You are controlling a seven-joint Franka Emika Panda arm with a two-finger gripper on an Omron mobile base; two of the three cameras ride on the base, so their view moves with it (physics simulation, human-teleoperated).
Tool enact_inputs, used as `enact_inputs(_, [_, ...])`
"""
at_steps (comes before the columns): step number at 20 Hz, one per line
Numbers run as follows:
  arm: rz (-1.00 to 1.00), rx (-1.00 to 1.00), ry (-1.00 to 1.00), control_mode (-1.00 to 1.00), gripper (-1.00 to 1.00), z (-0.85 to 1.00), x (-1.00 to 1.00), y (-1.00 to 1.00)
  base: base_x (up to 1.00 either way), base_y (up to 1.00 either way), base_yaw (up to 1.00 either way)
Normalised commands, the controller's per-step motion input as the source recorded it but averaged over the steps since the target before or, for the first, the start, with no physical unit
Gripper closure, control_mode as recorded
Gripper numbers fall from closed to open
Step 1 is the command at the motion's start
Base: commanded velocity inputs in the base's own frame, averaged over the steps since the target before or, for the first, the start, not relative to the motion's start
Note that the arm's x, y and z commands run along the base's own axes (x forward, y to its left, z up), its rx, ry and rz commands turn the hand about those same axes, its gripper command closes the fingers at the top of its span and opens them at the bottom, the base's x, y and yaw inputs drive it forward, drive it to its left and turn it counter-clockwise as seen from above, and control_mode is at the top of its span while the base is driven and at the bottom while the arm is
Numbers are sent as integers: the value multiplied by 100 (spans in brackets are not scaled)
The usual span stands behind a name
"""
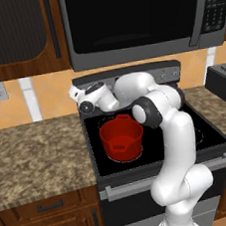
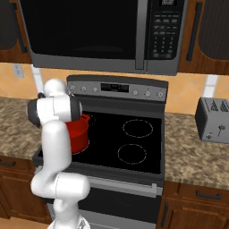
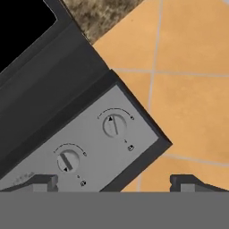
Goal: Turn off the front left burner of the stove.
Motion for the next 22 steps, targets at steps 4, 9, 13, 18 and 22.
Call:
enact_inputs(4, [0, -11, -3, -100, -100, -4, 22, 6, 0, 0, 0])
enact_inputs(9, [0, -1, 1, -100, -100, -21, 21, 14, 0, 0, 0])
enact_inputs(13, [0, 0, 0, -100, -100, -16, 26, 3, 0, 0, 0])
enact_inputs(18, [0, -7, -8, -100, -100, -10, 20, 0, 0, 0, 0])
enact_inputs(22, [0, -8, -11, -100, -100, -7, 30, 0, 0, 0, 0])
